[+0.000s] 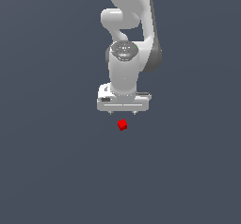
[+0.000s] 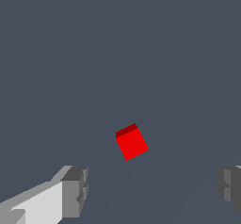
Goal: Pick up the red cube and move it to a goal position.
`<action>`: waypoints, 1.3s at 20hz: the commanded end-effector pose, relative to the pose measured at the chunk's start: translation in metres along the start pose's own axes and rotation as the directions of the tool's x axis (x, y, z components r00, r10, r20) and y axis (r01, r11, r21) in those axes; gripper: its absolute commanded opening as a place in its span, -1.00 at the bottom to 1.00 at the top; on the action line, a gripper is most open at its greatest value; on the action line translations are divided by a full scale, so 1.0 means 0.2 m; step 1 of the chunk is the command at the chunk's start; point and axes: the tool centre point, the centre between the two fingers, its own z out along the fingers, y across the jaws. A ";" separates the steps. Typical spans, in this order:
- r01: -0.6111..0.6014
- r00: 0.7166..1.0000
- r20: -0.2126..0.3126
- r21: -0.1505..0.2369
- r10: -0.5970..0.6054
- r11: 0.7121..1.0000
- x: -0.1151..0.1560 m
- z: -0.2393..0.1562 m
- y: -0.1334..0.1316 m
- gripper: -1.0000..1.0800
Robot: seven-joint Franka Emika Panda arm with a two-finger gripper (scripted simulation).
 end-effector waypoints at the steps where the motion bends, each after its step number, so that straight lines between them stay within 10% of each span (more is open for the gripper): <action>1: 0.000 1.000 0.000 0.000 0.000 1.000 0.00 0.00 0.00 0.92; 15: 0.148 0.989 -0.004 0.001 -0.148 0.989 -0.04 0.24 -0.01 0.92; 26: 0.377 0.926 -0.010 0.001 -0.377 0.926 -0.09 0.62 -0.01 0.92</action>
